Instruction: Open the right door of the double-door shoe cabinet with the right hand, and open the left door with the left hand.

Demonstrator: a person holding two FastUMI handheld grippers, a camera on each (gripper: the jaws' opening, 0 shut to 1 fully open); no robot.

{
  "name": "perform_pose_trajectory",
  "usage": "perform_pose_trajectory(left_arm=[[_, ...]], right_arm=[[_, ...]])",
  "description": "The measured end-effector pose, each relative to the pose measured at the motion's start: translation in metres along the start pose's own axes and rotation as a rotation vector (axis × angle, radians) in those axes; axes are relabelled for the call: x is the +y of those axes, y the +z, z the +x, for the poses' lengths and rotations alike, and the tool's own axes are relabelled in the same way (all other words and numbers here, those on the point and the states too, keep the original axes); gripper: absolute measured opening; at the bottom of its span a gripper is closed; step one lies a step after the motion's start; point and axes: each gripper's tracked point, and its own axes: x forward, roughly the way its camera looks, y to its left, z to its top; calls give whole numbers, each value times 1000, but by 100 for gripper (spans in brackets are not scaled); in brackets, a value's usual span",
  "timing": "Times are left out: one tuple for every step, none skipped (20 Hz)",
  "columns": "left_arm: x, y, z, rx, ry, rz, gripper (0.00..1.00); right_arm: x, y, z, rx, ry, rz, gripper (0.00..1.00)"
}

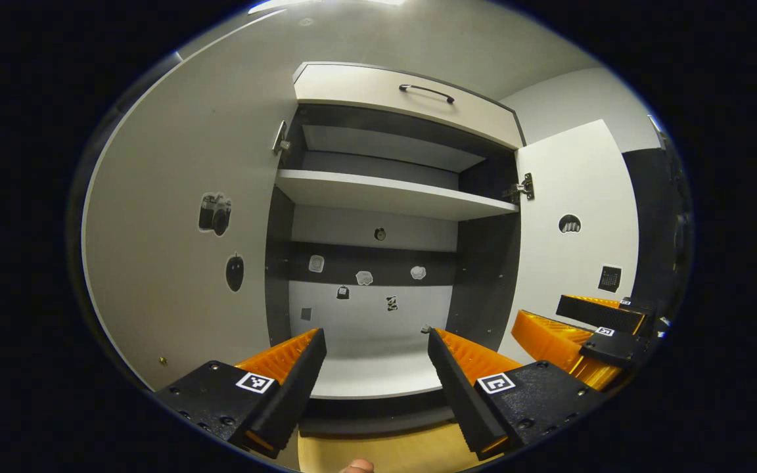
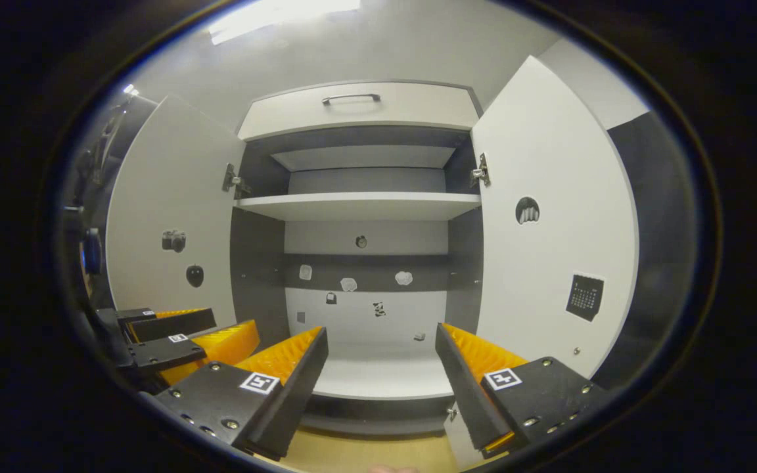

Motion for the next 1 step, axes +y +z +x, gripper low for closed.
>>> perform_pose_trajectory(left_arm=[[-1, 0, 0, -1, -5, 0, 96]], right_arm=[[1, 0, -1, 0, 0, 0, 95]])
